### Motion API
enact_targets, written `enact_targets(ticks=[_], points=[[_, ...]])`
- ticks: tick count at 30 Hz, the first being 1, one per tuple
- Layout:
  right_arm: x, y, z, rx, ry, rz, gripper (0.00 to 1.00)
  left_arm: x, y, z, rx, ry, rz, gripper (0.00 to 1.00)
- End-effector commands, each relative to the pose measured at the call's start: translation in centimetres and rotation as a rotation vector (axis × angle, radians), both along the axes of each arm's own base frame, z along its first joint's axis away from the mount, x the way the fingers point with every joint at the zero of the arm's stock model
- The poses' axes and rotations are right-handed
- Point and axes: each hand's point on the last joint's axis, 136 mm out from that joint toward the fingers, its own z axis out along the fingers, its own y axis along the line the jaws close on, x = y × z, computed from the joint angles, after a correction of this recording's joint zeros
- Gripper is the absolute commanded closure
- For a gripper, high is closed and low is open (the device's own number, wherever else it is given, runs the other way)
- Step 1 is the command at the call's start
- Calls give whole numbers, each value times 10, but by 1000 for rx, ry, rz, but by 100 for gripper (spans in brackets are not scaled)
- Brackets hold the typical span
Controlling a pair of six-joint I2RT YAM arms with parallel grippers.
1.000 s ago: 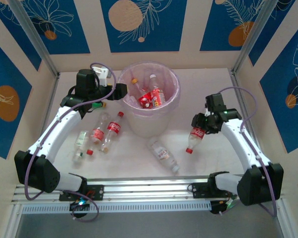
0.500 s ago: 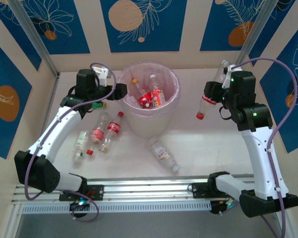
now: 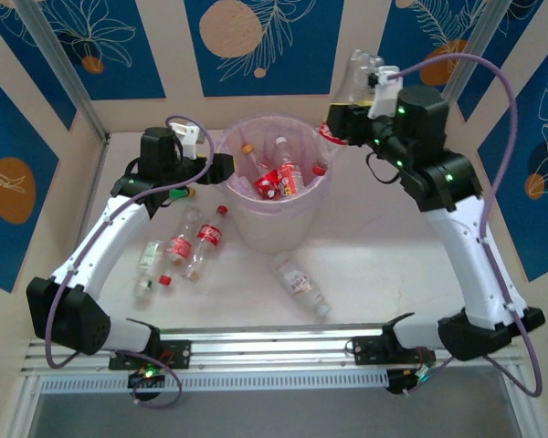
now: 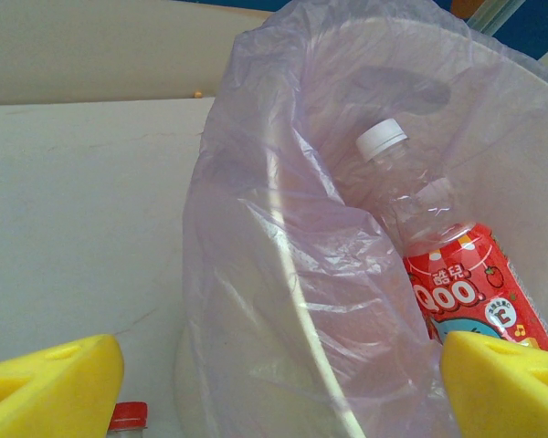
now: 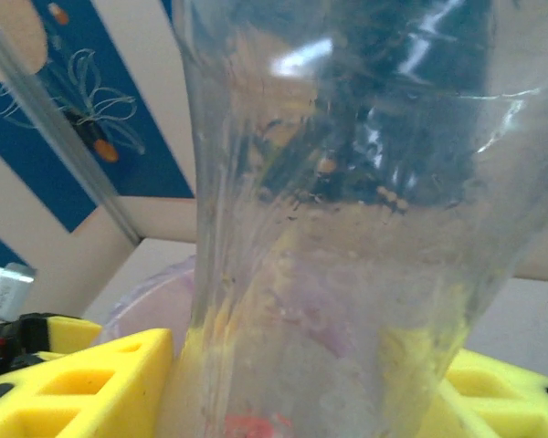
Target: Put the plastic bottles in the bin
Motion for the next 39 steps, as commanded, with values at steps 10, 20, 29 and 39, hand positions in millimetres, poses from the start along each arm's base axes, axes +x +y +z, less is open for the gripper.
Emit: enact_targets(ticks=[10, 20, 29, 39], points=[[52, 130, -97, -109, 198, 278, 41, -17, 3, -46, 92, 131, -20, 11], [48, 157, -185, -219, 325, 421, 41, -17, 3, -46, 93, 129, -21, 11], [47, 155, -221, -247, 383, 434, 35, -17, 2, -46, 93, 131, -21, 11], [50, 140, -158, -265, 263, 372, 17, -17, 3, -45, 94, 127, -20, 11]])
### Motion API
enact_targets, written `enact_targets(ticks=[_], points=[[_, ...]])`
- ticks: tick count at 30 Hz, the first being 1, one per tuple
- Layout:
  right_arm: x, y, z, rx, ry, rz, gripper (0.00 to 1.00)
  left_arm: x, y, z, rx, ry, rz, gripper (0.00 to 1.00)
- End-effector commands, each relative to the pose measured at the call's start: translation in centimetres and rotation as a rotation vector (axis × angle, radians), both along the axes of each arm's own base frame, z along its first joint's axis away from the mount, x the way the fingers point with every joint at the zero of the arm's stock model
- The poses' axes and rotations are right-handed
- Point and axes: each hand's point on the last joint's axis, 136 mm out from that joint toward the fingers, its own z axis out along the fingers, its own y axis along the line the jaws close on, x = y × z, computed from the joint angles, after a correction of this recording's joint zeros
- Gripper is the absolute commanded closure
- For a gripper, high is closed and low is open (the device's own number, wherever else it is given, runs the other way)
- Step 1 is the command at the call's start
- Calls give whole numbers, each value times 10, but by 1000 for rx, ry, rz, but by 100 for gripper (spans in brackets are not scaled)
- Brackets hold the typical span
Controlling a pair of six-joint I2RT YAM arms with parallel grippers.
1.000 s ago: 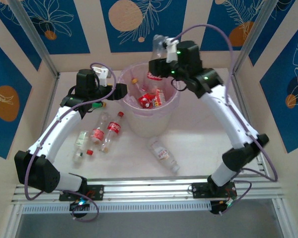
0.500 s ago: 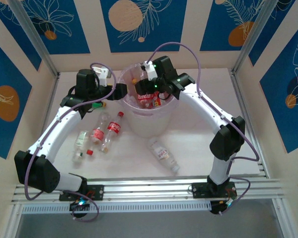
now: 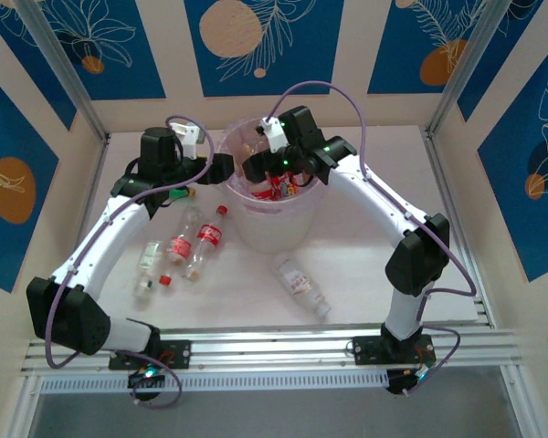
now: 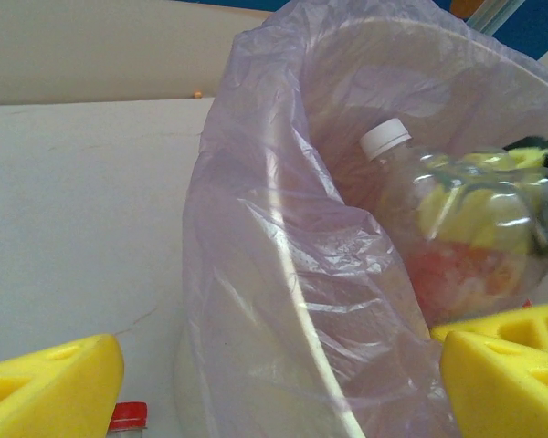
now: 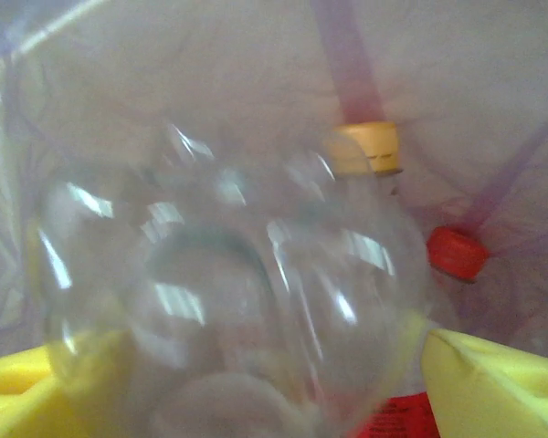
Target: Put the plastic bottles in the bin
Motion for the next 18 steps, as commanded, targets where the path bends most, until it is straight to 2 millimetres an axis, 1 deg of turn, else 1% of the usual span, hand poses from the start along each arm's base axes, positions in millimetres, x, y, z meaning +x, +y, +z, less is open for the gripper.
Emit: enact_targets(ticks=[1, 3, 5, 9, 11, 14, 18], points=[[2, -15, 52, 16, -118, -35, 18, -17, 3, -45, 94, 127, -20, 11], [4, -15, 58, 20, -123, -45, 20, -17, 3, -45, 94, 128, -21, 11], [6, -12, 56, 25, -106, -44, 24, -17, 3, -45, 94, 128, -21, 11], [11, -2, 38, 11, -64, -41, 29, -17, 3, -44, 93, 126, -20, 11], [14, 0, 27, 3, -43, -49, 33, -17, 4, -44, 95, 123, -19, 11], [21, 1, 12, -15, -23, -66, 37, -17, 3, -43, 94, 122, -19, 11], [30, 0, -7, -30, 10, -83, 38, -17, 3, -44, 95, 124, -21, 11]])
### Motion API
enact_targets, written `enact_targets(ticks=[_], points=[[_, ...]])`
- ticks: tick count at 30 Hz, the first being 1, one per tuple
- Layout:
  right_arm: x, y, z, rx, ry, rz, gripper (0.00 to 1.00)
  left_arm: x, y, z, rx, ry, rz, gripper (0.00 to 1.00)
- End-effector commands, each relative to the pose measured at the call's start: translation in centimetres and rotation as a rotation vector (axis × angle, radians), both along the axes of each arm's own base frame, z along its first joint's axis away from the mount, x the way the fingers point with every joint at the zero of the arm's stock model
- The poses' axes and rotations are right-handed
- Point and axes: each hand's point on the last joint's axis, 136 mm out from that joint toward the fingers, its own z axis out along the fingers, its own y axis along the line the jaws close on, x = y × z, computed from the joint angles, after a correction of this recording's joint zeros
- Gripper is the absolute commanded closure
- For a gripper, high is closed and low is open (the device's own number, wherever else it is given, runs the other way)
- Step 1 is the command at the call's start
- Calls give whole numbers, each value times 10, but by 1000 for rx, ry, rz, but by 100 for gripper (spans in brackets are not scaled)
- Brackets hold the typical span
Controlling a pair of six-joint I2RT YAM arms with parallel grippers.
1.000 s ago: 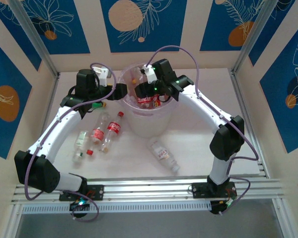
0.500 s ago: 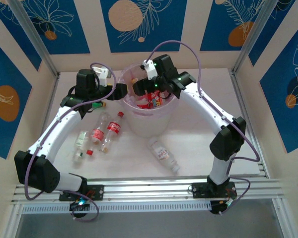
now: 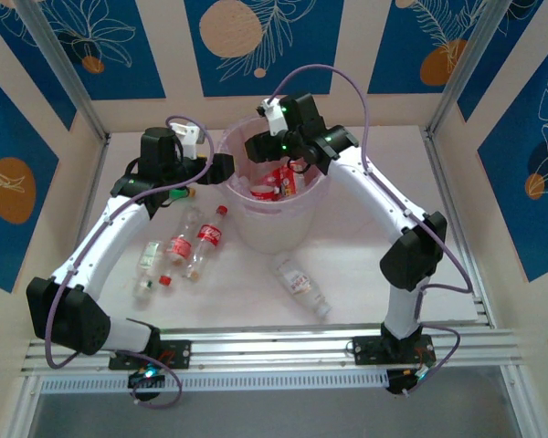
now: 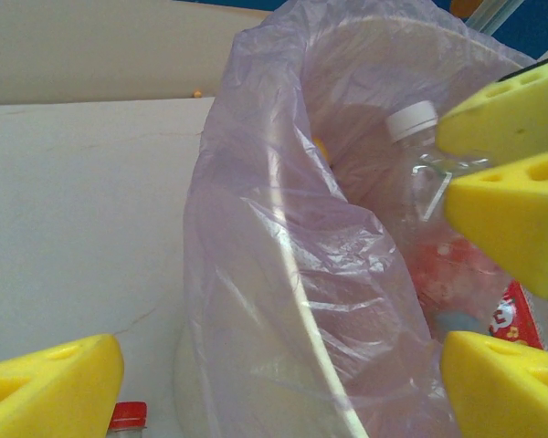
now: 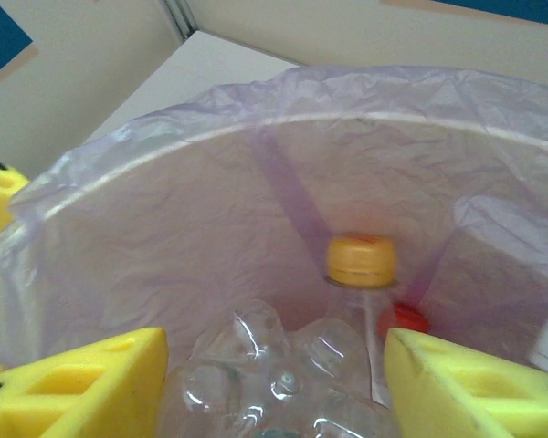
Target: Put the plastic bottles in the bin
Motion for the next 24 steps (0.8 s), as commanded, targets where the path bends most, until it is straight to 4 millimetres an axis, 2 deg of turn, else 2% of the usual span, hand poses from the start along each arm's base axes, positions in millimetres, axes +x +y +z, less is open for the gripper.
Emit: enact_targets(ticks=[1, 6, 12, 18, 24], points=[[4, -4, -38, -52, 101, -23, 38, -17, 3, -45, 95, 126, -20, 11], [11, 0, -49, -31, 136, -20, 37, -16, 3, -46, 97, 128, -19, 11], [16, 4, -39, -24, 130, -15, 28, -16, 3, -48, 96, 134, -21, 11], [9, -3, 4, -13, 81, -16, 21, -15, 3, -48, 99, 134, -19, 11], [-19, -16, 55, 10, 1, -3, 20, -15, 3, -50, 101, 137, -20, 11]])
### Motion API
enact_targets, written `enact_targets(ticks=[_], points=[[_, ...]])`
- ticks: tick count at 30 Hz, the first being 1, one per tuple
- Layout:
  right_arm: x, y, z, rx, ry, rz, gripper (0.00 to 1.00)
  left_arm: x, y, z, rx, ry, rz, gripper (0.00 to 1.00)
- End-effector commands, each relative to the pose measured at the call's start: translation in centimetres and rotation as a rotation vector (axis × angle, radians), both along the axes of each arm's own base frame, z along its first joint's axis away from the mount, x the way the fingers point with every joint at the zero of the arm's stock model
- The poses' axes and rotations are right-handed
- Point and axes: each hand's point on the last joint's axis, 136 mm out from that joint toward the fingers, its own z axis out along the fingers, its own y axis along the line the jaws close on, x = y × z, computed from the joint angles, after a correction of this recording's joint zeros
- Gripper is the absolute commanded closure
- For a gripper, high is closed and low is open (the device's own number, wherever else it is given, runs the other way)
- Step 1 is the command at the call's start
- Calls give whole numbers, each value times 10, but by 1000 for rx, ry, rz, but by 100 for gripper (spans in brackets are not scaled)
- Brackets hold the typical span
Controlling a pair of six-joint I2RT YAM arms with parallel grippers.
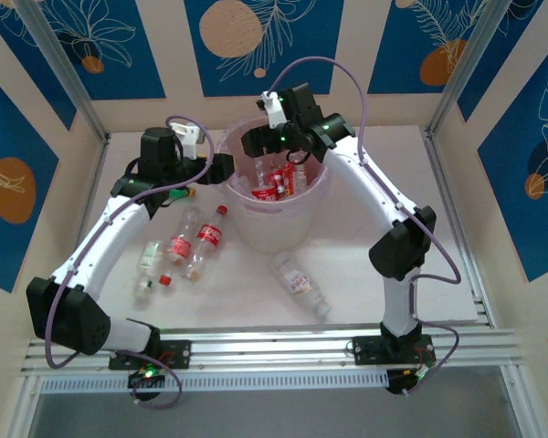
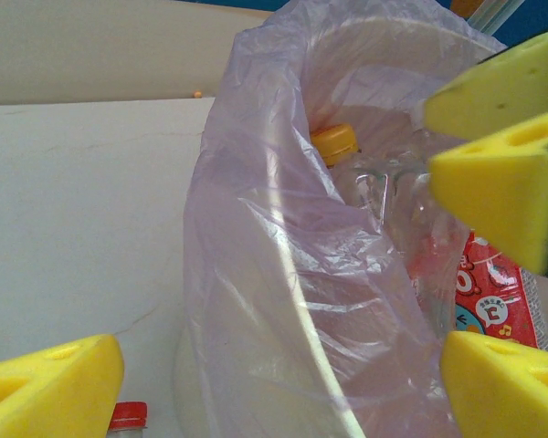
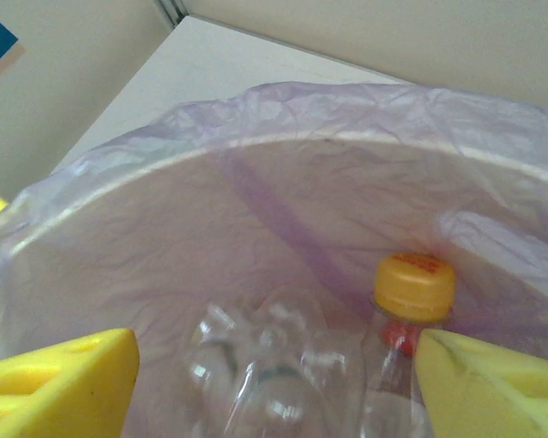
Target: Put the plastic bottles in the bin
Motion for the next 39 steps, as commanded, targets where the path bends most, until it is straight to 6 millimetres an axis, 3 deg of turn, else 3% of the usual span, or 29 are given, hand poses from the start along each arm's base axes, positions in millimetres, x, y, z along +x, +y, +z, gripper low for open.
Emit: enact_targets(ticks=[1, 7, 12, 20, 24, 30, 35, 39], points=[[-30, -16, 51, 15, -77, 13, 20, -15, 3, -50, 101, 137, -20, 11], [-71, -45, 76, 31, -119, 0, 21, -15, 4, -49, 102, 135, -18, 11], [-107, -82, 78, 11, -120, -56, 21, -15, 3, -51, 103, 140, -17, 11], [-165, -161, 24, -38, 6, -269, 21, -15, 5, -49, 108, 135, -11, 11], [-202, -189, -12, -37, 115, -355, 21, -15, 5, -50, 107, 138, -13, 11], [-238, -177, -62, 71, 287, -329, 21, -15, 2, -53, 98, 148, -20, 11], [-254, -153, -121, 30, 440, -302, 20, -14, 3, -53, 99, 150, -15, 11], [-262, -122, -163, 19, 515, -234, 15, -15, 2, -53, 96, 151, -18, 11]])
